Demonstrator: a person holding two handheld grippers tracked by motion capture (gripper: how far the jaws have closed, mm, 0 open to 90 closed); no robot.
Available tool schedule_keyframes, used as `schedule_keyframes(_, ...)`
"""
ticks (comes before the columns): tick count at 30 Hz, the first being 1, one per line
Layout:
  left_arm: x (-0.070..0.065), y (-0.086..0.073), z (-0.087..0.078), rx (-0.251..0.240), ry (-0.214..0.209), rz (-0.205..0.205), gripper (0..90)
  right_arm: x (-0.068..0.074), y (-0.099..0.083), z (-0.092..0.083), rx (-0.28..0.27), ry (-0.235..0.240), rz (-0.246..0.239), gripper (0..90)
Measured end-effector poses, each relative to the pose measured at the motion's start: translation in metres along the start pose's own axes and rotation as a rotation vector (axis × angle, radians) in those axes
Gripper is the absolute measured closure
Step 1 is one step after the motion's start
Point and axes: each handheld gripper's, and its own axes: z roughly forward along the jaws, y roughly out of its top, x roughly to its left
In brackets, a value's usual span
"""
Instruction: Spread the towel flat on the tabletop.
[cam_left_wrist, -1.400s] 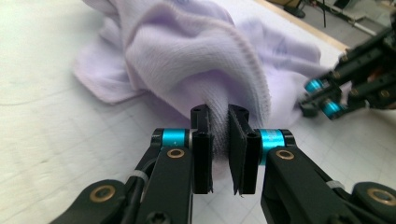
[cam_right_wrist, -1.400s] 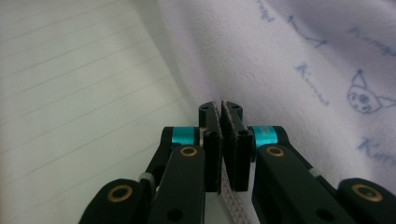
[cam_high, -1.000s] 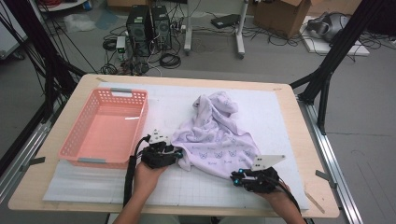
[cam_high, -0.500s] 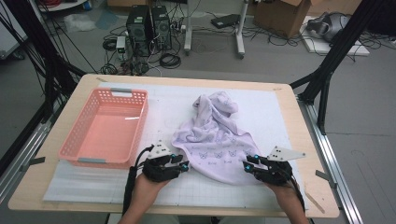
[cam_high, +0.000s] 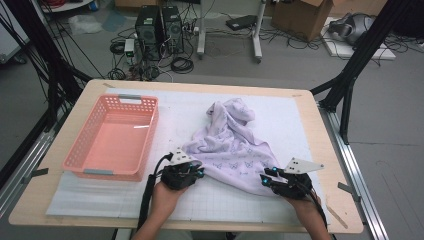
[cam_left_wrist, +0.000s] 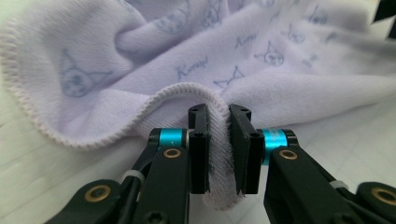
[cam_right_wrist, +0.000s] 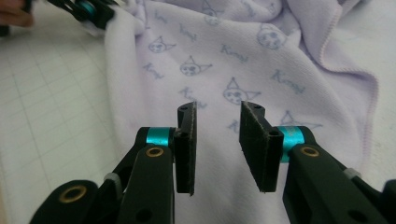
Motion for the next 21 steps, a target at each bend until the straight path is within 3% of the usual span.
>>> schedule_keyframes(4,0.009,-0.007,-0.026,-0.03,0.025,-0.017,74.8,-0.006,-0.003,-0.002,0.016,-0.051,0.028,66.9)
schedule_keyframes(6,0.012,-0.011,-0.034,-0.042,0.04,-0.025,74.1,-0.01,-0.006,-0.001,0.044,-0.098,0.048,66.8)
schedule_keyframes(10,0.018,-0.02,-0.043,-0.043,0.075,-0.043,77.9,-0.017,-0.012,0.005,0.119,-0.217,0.067,57.6)
schedule_keyframes(14,0.021,-0.028,-0.046,-0.025,0.089,-0.052,77.9,-0.023,-0.015,0.008,0.132,-0.229,0.092,56.5)
schedule_keyframes(18,0.024,-0.036,-0.047,-0.021,0.099,-0.066,76.9,-0.022,-0.015,0.004,0.14,-0.25,0.051,73.8)
schedule_keyframes(20,0.023,-0.037,-0.049,-0.025,0.108,-0.07,72.6,-0.02,-0.014,0.002,0.135,-0.267,0.044,73.1)
schedule_keyframes(21,0.022,-0.038,-0.05,-0.027,0.108,-0.067,69.1,-0.019,-0.014,0.001,0.129,-0.269,0.044,68.7)
